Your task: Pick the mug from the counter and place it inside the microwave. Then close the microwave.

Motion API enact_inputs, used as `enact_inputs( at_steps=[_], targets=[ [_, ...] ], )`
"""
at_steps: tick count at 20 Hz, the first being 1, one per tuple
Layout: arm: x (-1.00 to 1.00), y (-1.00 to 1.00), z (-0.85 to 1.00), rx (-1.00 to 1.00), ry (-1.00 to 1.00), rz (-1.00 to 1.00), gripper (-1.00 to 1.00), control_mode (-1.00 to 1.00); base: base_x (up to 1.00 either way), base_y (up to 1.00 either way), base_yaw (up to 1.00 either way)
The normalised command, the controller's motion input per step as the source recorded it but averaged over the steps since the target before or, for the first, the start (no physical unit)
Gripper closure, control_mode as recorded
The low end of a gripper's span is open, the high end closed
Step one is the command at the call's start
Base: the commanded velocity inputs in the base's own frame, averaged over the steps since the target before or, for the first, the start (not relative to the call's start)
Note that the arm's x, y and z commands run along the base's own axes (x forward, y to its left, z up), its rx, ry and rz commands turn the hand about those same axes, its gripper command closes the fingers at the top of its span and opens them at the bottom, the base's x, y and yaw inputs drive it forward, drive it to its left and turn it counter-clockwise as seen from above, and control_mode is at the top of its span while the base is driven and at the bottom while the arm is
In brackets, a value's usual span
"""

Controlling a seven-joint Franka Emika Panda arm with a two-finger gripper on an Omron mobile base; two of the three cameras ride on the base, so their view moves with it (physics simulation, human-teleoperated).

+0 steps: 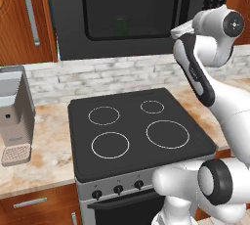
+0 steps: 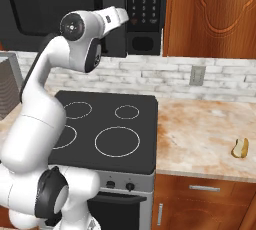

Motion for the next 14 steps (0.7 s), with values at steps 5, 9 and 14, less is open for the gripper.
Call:
enact_inputs(
  at_steps=[5, 9, 14],
  targets=[
    [0.32, 0.00, 0.00, 0.00, 0.00, 0.03, -1.00, -1.00, 0.00, 0.00, 0.00],
    [0.34, 0.00, 0.00, 0.00, 0.00, 0.03, -1.00, -1.00, 0.00, 0.00, 0.00],
    [0.40, 0.00, 0.00, 0.00, 0.00, 0.03, -1.00, -1.00, 0.00, 0.00, 0.00]
  ],
)
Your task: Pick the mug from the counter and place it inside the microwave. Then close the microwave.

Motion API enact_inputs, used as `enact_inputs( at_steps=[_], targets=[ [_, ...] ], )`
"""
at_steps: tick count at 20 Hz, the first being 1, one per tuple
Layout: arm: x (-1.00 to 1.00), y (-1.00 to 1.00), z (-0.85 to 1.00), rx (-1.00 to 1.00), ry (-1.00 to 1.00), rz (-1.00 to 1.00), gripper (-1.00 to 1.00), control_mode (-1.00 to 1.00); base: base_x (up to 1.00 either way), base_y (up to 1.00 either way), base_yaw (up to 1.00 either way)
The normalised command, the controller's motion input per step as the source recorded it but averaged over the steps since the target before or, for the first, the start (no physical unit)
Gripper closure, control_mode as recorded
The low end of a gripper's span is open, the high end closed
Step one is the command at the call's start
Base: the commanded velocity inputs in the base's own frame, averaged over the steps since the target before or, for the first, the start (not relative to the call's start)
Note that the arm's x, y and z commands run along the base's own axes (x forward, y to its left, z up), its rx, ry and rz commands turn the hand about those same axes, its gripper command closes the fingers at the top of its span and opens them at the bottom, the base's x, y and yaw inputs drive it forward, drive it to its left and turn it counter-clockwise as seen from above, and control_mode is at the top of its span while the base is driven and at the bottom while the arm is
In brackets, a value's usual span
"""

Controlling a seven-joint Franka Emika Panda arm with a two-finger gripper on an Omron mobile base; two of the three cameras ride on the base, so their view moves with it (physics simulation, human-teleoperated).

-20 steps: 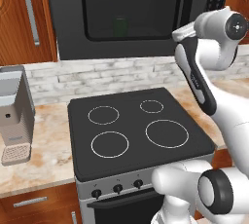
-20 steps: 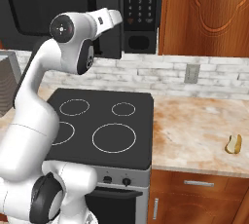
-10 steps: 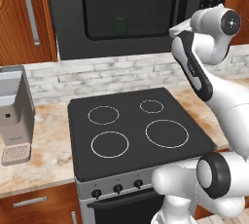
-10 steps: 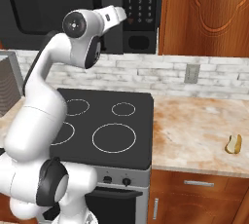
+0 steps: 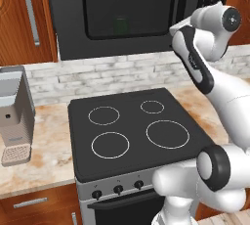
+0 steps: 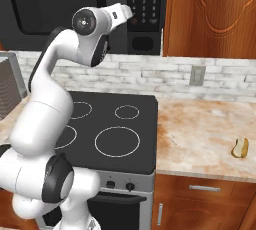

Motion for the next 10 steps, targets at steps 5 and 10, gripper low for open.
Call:
enact_inputs(
  at_steps=[5, 10],
  targets=[
    [0.43, 0.00, 0.00, 0.00, 0.00, 0.03, -1.00, -1.00, 0.00, 0.00, 0.00],
    [0.42, 0.00, -0.05, 0.00, 0.00, 0.02, -1.00, -1.00, 0.00, 0.00, 0.00]
  ],
)
